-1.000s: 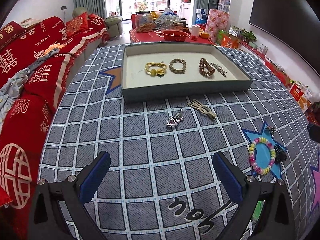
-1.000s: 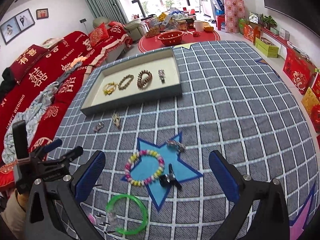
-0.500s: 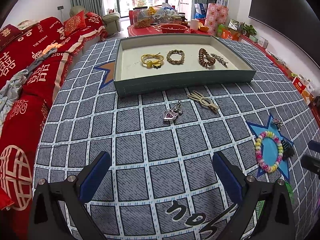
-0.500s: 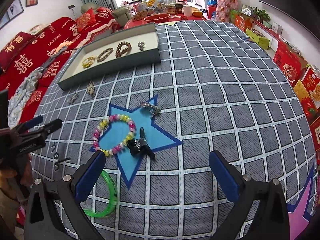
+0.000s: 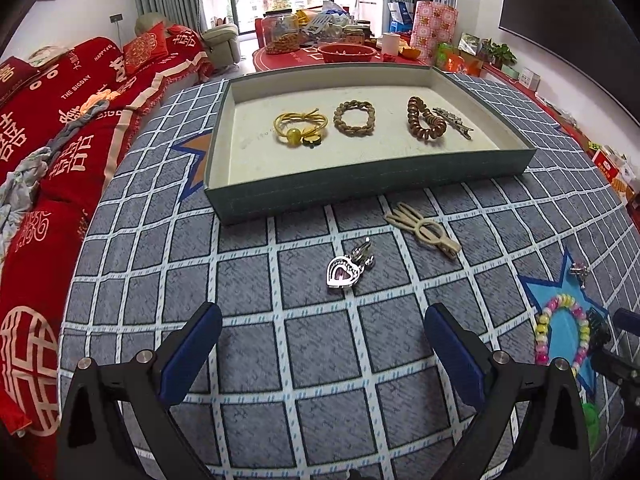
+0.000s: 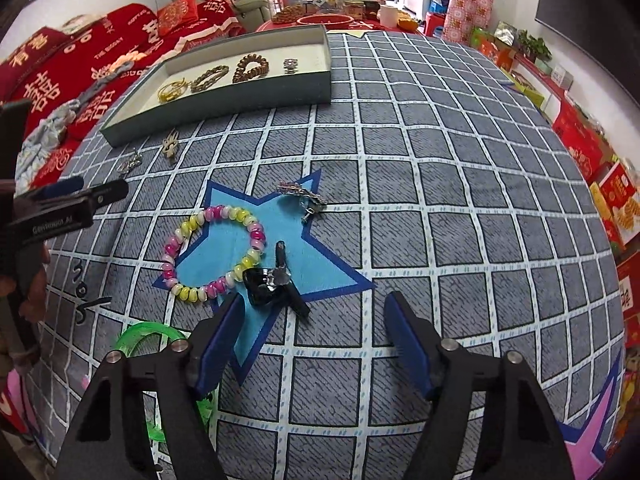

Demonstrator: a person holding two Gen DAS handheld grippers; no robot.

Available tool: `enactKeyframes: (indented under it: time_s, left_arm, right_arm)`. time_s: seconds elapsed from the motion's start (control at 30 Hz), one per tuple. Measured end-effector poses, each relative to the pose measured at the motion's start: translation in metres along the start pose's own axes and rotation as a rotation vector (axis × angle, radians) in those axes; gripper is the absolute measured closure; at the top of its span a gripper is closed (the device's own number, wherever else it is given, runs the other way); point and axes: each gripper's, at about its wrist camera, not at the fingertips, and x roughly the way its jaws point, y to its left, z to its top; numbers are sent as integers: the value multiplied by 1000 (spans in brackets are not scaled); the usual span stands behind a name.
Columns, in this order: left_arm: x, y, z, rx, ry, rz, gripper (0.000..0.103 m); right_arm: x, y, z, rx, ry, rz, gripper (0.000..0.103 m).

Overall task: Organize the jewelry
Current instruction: 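Grasp the heart pendant with the left tool while the right tool grasps the black hair clip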

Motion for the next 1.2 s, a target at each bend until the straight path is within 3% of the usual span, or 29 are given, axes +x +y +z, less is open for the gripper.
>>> enactKeyframes:
  time_s: [0.17, 0.2, 0.53, 0.63, 0.7, 0.73, 0.8, 1.2]
  left_arm:
    - [6, -6, 6, 15, -2, -14, 0]
    - [7, -8, 7, 21, -1, -17, 5]
    - [11, -16, 12, 42, 14, -61, 18]
    - [9, -18, 13, 57, 11, -76, 33]
    - [7, -21, 13, 66, 5, -80, 53]
    - [6, -21, 13, 70, 2, -85, 58]
    - [5, -22, 12, 78, -4, -91, 72]
    - [-10, -7, 4, 15, -14, -156, 72]
  right_arm:
    - [4, 13, 4, -61, -4, -26, 31]
    - [5, 14, 4, -72, -4, -30, 31]
    - [4, 24, 6, -115, -8, -13, 52]
    - [3, 24, 6, -117, -9, -10, 58]
    - [2, 24, 6, -109, -14, -11, 71]
    - [2, 24, 6, -105, -14, -10, 74]
    - [1, 22, 6, -95, -18, -5, 74]
    - [-7, 17, 2, -92, -41, -7, 78]
